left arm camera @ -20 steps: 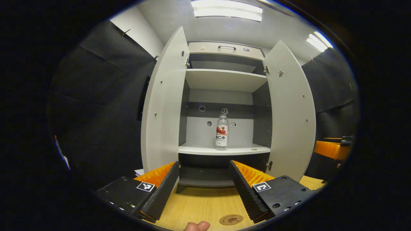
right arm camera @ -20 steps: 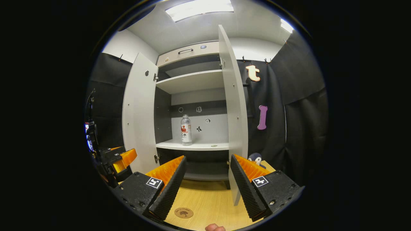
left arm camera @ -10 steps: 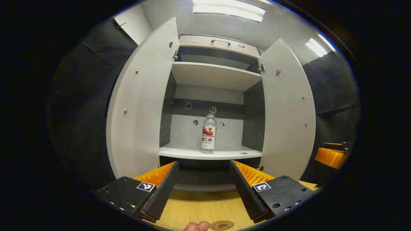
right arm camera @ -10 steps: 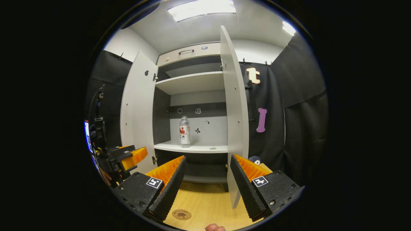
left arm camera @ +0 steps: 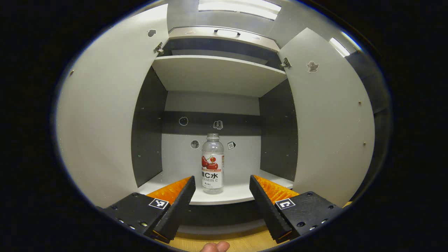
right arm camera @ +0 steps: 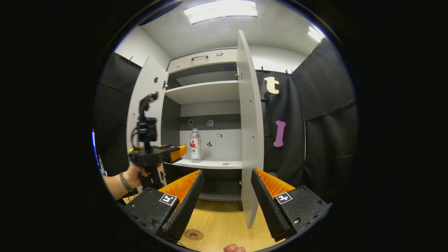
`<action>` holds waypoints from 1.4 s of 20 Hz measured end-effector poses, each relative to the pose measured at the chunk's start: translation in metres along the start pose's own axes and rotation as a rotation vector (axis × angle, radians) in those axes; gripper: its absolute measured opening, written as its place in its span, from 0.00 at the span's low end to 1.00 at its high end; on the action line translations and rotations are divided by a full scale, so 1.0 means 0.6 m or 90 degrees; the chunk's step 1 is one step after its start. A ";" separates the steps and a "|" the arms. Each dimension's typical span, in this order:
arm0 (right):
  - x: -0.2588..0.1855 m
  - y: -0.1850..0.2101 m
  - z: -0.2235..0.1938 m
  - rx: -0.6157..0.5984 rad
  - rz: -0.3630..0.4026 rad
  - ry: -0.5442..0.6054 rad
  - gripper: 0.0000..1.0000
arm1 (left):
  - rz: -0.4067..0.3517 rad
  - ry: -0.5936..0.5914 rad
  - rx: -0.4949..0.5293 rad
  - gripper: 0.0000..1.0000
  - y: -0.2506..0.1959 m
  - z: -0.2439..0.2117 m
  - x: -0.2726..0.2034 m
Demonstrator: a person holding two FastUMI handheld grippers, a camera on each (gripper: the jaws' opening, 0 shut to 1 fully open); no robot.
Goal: Grasp the bottle in the cabinet with the left hand and place it on the coaster, then close the right door with the right hand and the left door with the left hand.
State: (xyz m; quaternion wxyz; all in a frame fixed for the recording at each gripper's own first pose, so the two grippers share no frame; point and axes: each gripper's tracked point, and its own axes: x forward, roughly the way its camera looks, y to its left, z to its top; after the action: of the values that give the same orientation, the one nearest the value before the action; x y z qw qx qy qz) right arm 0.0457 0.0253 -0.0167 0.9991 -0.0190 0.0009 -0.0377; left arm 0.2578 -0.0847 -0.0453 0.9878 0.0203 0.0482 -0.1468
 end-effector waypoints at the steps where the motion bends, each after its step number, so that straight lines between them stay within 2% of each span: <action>1: 0.000 -0.005 0.001 -0.003 -0.007 0.002 0.84 | -0.005 0.008 -0.002 0.95 0.000 -0.006 0.028; 12: 0.001 -0.056 0.005 -0.002 -0.081 0.003 0.84 | 0.040 0.032 -0.002 0.94 0.039 -0.019 0.229; 14: 0.003 -0.064 0.004 0.000 -0.091 0.004 0.84 | 0.051 0.030 0.004 0.94 0.046 -0.019 0.247; 15: 0.003 -0.066 0.003 0.002 -0.094 0.004 0.84 | 0.054 0.031 0.006 0.91 0.050 -0.021 0.255; 16: 0.003 -0.069 0.002 0.004 -0.097 0.003 0.84 | 0.058 0.036 0.010 0.94 0.053 -0.024 0.262; 23: 0.012 -0.071 -0.002 0.014 -0.093 0.008 0.84 | 0.047 0.038 0.024 0.94 0.053 -0.021 0.274; 25: 0.014 -0.069 -0.001 0.016 -0.086 0.006 0.84 | 0.050 0.034 0.029 0.89 0.055 -0.013 0.271; 26: 0.015 -0.067 -0.001 0.016 -0.082 0.005 0.84 | 0.048 0.040 0.030 0.79 0.054 -0.016 0.270; 28: 0.017 -0.065 -0.001 0.018 -0.075 0.005 0.84 | 0.051 0.040 0.026 0.77 0.055 -0.012 0.267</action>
State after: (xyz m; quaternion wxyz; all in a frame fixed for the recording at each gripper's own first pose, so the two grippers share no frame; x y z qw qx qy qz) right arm 0.0528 -0.0146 -0.0158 0.9953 -0.0048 0.0031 -0.0964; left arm 0.4196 -0.0987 -0.0680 0.9903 0.0473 0.0753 -0.1072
